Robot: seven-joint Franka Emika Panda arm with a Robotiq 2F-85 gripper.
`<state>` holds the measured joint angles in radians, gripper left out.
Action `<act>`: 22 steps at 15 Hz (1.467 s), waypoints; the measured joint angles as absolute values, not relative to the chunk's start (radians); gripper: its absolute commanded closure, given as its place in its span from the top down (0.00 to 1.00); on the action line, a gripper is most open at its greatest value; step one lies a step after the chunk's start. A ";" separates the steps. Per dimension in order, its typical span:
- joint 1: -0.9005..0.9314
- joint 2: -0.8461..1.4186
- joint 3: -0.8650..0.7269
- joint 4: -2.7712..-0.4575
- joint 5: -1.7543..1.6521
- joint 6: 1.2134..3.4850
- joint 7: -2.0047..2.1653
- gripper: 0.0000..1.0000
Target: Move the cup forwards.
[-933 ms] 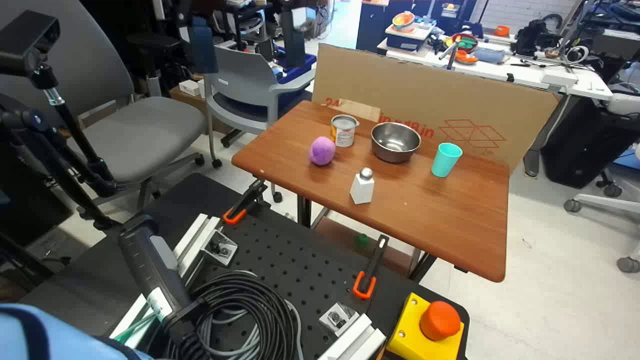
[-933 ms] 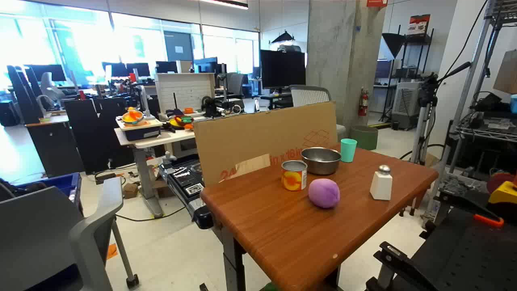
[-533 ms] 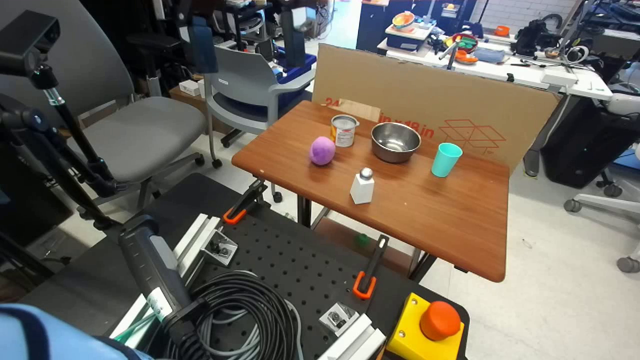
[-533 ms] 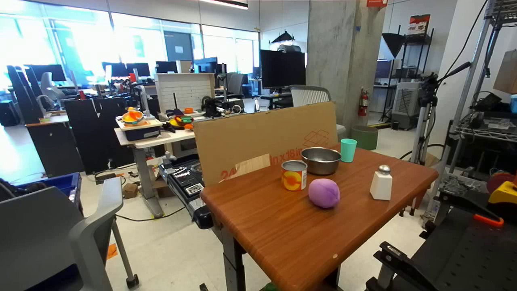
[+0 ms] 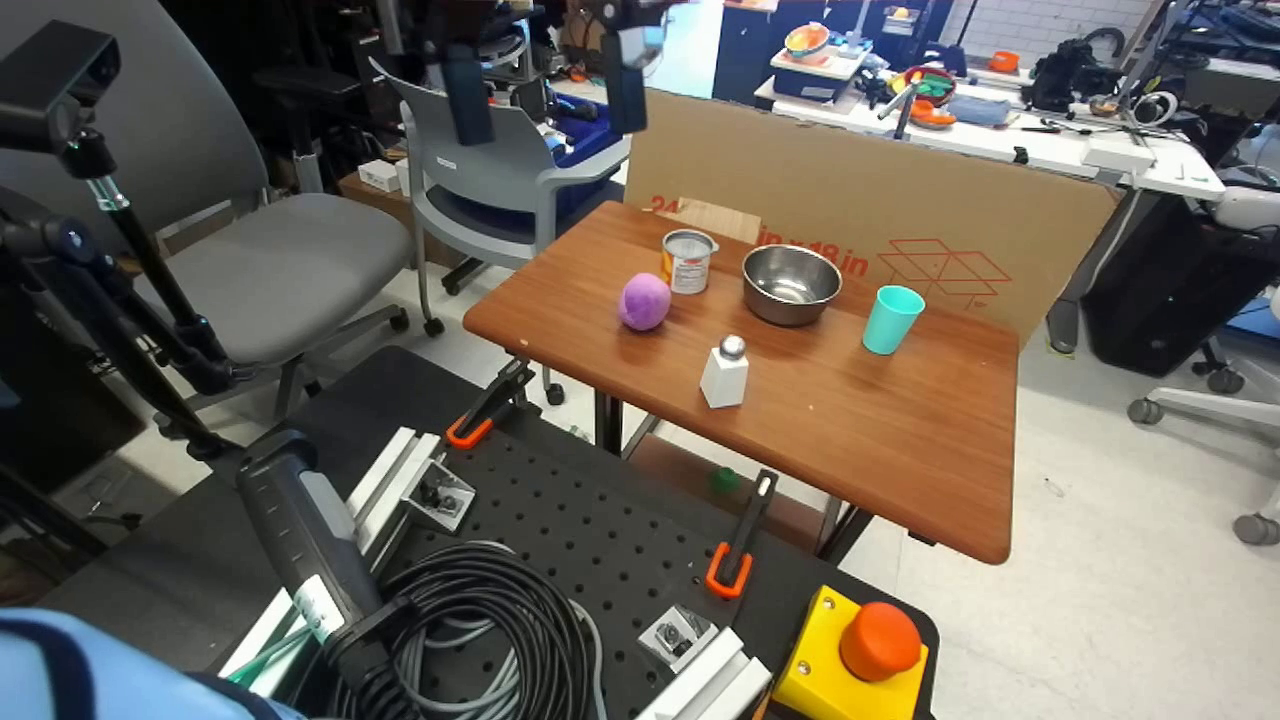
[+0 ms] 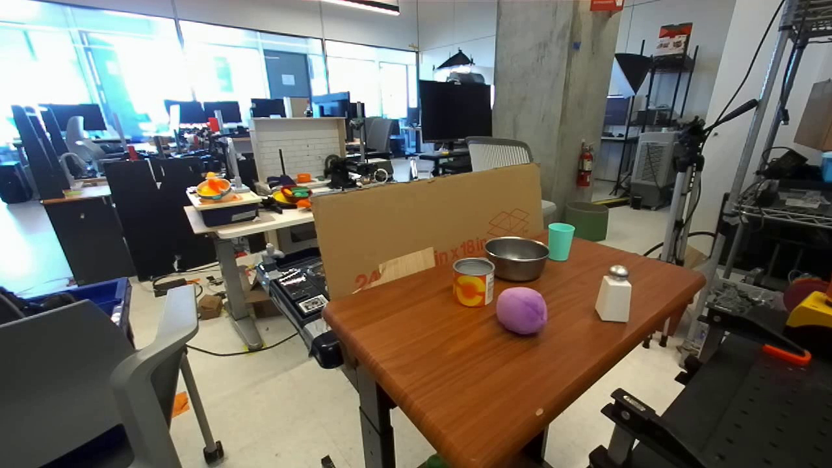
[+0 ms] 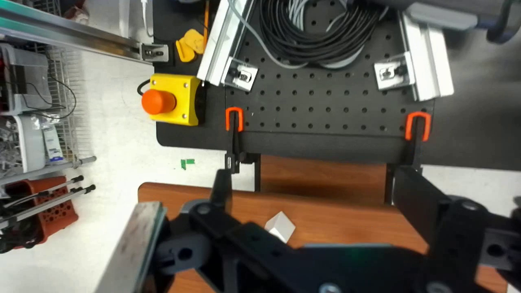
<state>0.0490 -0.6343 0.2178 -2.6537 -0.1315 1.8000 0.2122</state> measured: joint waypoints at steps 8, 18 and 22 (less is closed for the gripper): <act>-0.213 -0.194 0.194 -2.557 -0.531 2.346 0.684 1.00; -0.167 0.333 -0.099 -2.035 -0.754 2.388 1.147 1.00; -0.126 0.448 -0.155 -1.921 -0.728 2.387 1.199 1.00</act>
<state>-0.1259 0.4481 -0.1554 -1.9213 -0.7280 2.3874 1.1993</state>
